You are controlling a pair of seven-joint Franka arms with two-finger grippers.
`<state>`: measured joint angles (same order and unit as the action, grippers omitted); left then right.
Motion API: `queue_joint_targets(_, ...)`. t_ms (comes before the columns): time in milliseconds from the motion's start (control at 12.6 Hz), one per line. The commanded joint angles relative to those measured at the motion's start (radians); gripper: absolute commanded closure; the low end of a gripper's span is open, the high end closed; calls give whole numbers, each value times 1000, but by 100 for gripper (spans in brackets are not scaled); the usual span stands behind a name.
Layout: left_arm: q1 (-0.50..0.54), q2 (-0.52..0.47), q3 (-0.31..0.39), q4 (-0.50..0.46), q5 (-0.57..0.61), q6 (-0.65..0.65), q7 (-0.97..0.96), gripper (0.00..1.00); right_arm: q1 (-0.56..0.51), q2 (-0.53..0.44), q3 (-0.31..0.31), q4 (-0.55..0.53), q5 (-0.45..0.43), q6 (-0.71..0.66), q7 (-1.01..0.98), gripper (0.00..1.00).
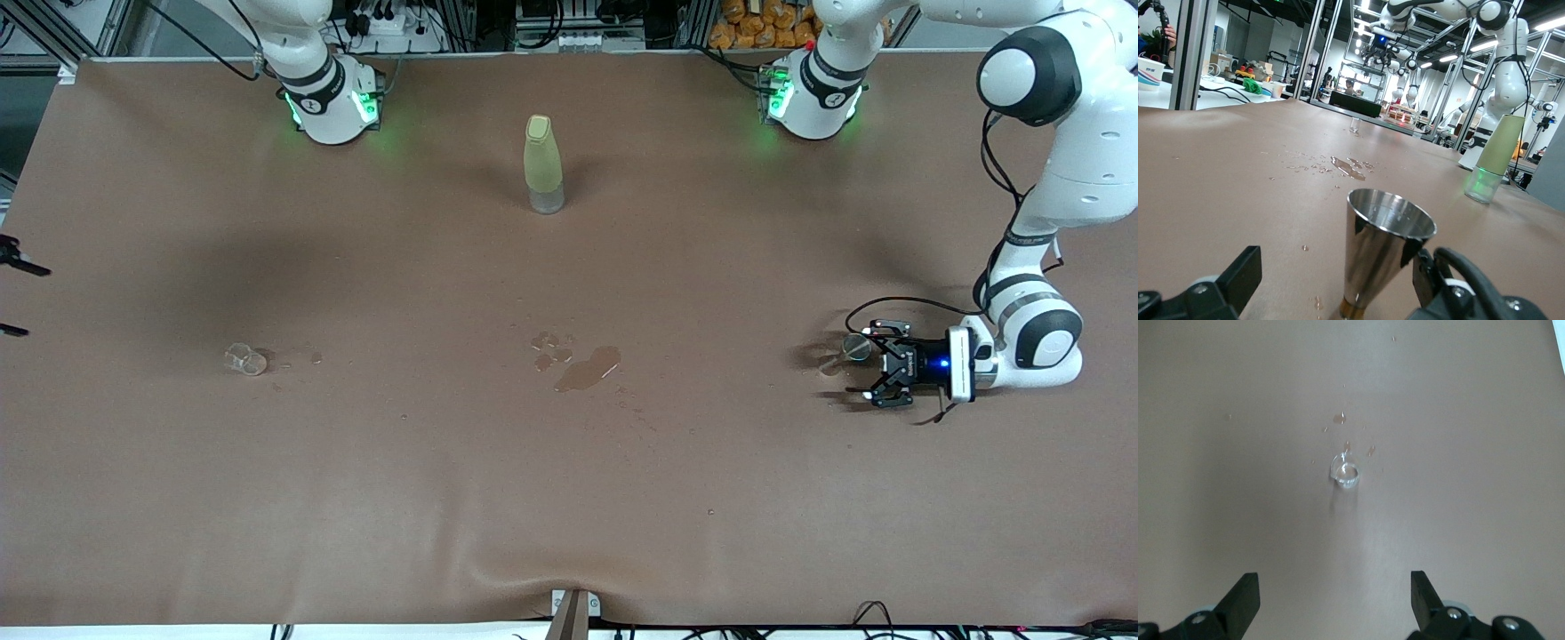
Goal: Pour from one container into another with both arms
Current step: 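Lower the left gripper around the steel jigger and close it, then reach the right gripper toward the glass beaker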
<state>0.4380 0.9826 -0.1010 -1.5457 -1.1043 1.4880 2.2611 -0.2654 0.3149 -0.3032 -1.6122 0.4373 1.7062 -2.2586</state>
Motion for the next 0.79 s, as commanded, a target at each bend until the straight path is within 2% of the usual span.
queue_joint_targets(0,-5,10,4,12,-25,-8,28,0,55,68,-83,0,137,-4,-148,0)
queue_joint_targets(79,-5,10,4,13,-25,-6,37,2,63,93,-100,-9,185,-5,-195,0)
queue_joint_targets(238,-5,10,4,12,-22,-5,57,27,61,136,-105,-26,260,-8,-277,0)
queue_joint_targets(476,-4,10,4,9,-17,-6,60,30,55,202,-116,-52,394,-16,-381,0)
queue_joint_targets(555,-4,10,4,9,-15,-6,60,34,51,223,-116,-55,428,-19,-412,0)
queue_joint_targets(714,-2,10,4,7,-14,-6,60,47,37,271,-116,-61,493,-48,-476,0)
